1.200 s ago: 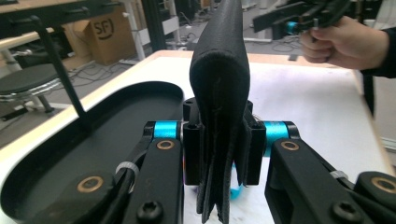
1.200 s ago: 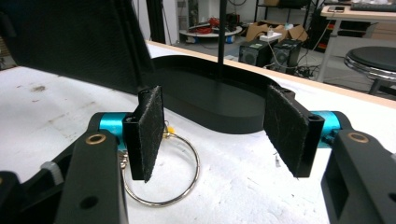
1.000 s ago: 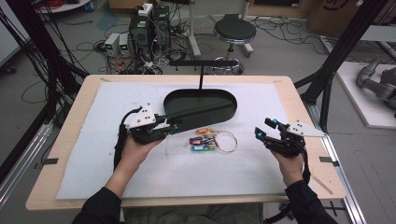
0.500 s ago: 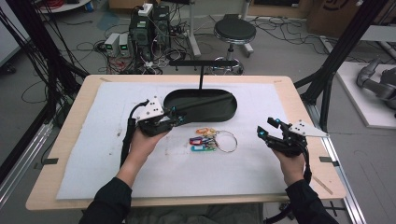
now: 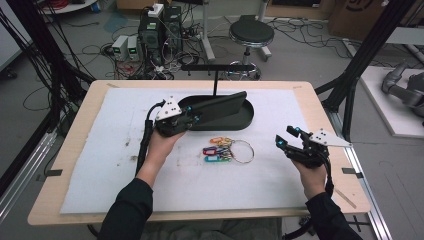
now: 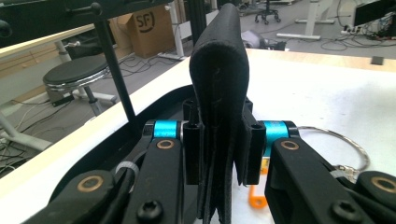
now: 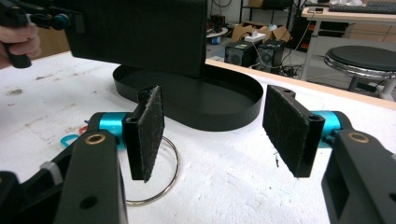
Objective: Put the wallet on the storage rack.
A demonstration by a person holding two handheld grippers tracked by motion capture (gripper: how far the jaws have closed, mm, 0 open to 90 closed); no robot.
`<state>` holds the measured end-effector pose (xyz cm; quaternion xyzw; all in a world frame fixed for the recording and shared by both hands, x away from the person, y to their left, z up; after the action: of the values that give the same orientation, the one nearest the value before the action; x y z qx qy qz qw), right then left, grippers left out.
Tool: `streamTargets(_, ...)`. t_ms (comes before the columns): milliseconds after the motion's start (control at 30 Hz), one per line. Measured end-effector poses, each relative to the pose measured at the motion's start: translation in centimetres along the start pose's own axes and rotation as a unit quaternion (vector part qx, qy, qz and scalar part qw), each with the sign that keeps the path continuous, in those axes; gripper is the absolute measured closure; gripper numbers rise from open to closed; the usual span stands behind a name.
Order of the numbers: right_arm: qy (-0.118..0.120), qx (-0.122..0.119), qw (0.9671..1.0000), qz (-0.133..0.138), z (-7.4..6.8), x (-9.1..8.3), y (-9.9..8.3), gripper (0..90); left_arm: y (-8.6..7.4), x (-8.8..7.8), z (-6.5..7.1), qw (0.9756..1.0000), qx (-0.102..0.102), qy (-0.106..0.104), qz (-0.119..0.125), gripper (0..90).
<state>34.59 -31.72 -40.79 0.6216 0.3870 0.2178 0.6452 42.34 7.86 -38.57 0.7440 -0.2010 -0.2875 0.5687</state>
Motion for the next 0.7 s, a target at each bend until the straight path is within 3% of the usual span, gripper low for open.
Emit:
streamTargets(233, -0.001, 0.002, 1.0000, 0.000, 0.0, -0.1, 0.0, 39.2, -0.3, 1.5, -0.6, 0.9999, 0.002, 0.012, -0.008, 75.6)
streamTargets(267, -0.001, 0.001, 1.0000, 0.000, 0.0, -0.1, 0.0, 39.2, -0.4, 1.9, -0.8, 0.9997, 0.010, 0.021, -0.001, 75.6)
streamTargets(400, 0.000, 0.001, 1.0000, 0.000, 0.0, 0.0, 0.0, 39.2, -1.0, 2.8, -1.3, 0.9996, 0.005, 0.025, -0.009, 75.6)
streamTargets(533, -0.001, -0.002, 1.0000, 0.001, 0.0, 0.0, 0.0, 39.2, -1.5, 3.9, -1.8, 0.9994, 0.011, 0.025, -0.022, 75.6)
streamTargets(700, 0.000, 0.003, 1.0000, 0.000, 0.0, 0.0, -0.1, 39.2, -1.8, 5.0, -2.1, 0.9994, 0.022, 0.019, -0.021, 75.6)
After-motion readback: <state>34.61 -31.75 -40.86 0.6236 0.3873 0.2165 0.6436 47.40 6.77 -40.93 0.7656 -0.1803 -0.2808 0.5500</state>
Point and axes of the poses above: each handheld gripper's, and its own axes: x roughly forward along the jaws, y roughly out of its top, z roughly to its right, the point moved 3 cm from there along x, roughly forward along the jaws, and after that the axes turned 13 degrees about y, right-handed, at the moved point
